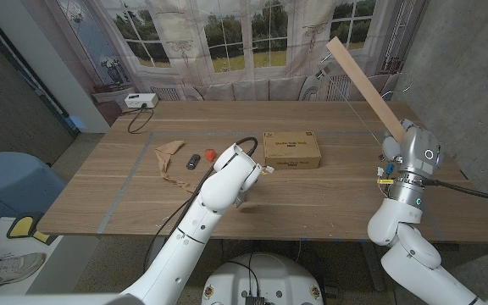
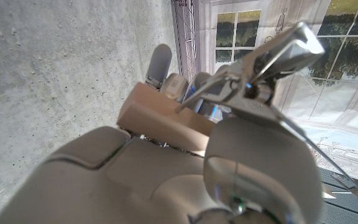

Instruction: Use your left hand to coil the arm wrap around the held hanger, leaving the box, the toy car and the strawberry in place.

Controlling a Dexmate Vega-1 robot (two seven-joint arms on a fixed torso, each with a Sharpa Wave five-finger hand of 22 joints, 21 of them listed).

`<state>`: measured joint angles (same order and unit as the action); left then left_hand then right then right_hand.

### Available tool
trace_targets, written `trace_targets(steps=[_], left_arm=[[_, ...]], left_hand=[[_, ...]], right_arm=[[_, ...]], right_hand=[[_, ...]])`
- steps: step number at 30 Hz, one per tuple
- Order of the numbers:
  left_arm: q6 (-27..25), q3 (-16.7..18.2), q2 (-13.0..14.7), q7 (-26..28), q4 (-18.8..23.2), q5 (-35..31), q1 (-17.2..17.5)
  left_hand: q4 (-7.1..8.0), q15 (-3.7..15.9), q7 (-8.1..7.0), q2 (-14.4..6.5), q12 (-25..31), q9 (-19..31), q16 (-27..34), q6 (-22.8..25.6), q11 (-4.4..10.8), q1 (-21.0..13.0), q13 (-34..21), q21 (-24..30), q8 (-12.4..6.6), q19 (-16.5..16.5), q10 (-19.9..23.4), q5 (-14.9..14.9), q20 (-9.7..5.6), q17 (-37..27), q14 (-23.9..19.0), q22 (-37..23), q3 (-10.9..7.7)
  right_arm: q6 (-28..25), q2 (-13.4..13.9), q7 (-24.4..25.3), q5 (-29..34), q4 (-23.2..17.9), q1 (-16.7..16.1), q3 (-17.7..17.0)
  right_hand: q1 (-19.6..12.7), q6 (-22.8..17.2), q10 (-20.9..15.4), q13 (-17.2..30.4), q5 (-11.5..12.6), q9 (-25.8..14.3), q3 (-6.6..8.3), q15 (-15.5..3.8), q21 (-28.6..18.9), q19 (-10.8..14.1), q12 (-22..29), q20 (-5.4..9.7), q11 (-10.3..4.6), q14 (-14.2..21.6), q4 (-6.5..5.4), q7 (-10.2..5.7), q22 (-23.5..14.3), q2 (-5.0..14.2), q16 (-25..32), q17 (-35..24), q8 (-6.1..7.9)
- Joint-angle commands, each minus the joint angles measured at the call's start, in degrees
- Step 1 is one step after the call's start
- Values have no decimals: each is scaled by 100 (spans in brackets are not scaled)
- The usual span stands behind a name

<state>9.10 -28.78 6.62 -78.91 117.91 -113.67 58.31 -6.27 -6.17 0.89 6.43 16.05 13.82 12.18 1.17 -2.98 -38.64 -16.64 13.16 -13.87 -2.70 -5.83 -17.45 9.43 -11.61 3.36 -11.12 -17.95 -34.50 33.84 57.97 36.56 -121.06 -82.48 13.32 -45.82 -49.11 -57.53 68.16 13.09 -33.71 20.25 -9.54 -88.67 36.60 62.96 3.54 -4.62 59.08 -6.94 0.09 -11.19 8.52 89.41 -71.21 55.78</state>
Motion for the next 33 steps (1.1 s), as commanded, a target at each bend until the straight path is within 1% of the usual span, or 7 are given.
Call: trace_targets(steps=[1,7,13,19,24,28,33], left_arm=[[-1108,-974,1058,327,-40,-154,-293],[-1967,-1460,1579,1046,-88,-442,-303],[-2394,-1642,1842,1676,-217,-308,-263],[-2611,-1579,1940,1933,-380,333,-288],[-2796,-1557,1976,2018,-571,764,-362],[-3003,-1666,2091,2403,-782,843,-366],[-3323,-1804,2227,3115,-957,863,-309]], left_hand=[[66,157,24,-311,243,77,153,14,104,-59,-138,152,-34,-331,233,119,-9,-79,-428,-50,-56],[33,578,6,-633,775,159,516,364,292,-145,-374,530,-207,-1223,856,423,-151,-291,-1469,-106,-85],[-266,1006,-889,-803,1203,170,810,1390,465,-676,-556,1122,-712,-2593,1386,631,-663,-507,-2382,-115,-146],[-324,1098,-520,-961,1395,134,745,1743,405,-1007,-630,1286,-865,-3035,1649,688,-897,-500,-2519,-43,-254],[-357,956,-208,-939,1448,78,502,1256,386,-1273,-592,1262,-601,-3126,1759,674,-927,-279,-2534,55,-360],[-287,1023,-189,-917,1461,49,489,1450,446,-1217,-537,1254,-647,-3195,1918,693,-900,-193,-2735,77,-339],[-263,1542,-391,-1203,1673,2,709,2448,813,-1333,-449,1434,-1003,-3777,2697,692,-1047,-147,-3807,48,-455]], right_arm=[[-155,35,-161,-78,64,161,109],[-161,34,-149,-143,69,185,106],[-167,61,-161,-179,63,202,120],[-289,121,-197,-104,22,231,170],[-353,145,-198,-72,-19,229,179],[-392,160,-201,-50,-32,230,197],[-430,168,-211,-38,-58,243,206]], right_hand=[[135,-19,-32,15,-4,-4,40,-247,-25,8,31,233,-24,72,12,-16,-4,116,40,-14,61],[141,-15,-33,-5,-6,32,46,-247,-24,8,22,236,-7,76,16,-12,-3,112,39,-14,51],[152,-14,-51,-38,-13,47,63,-246,-25,15,4,230,-10,86,29,-7,-1,107,38,-14,80],[163,-11,-91,-123,-17,66,78,-246,-20,6,-33,230,-6,81,38,-16,1,104,37,-15,99],[172,-9,-65,-76,-21,95,91,-246,-21,14,-14,233,-11,81,45,-7,1,104,37,-15,107],[180,-3,-73,-81,-24,78,98,-245,-21,15,-16,237,-18,77,48,-11,1,101,36,-15,134],[191,3,-49,-18,-27,111,108,-246,-20,13,16,234,-15,72,52,-18,1,102,35,-14,137]])
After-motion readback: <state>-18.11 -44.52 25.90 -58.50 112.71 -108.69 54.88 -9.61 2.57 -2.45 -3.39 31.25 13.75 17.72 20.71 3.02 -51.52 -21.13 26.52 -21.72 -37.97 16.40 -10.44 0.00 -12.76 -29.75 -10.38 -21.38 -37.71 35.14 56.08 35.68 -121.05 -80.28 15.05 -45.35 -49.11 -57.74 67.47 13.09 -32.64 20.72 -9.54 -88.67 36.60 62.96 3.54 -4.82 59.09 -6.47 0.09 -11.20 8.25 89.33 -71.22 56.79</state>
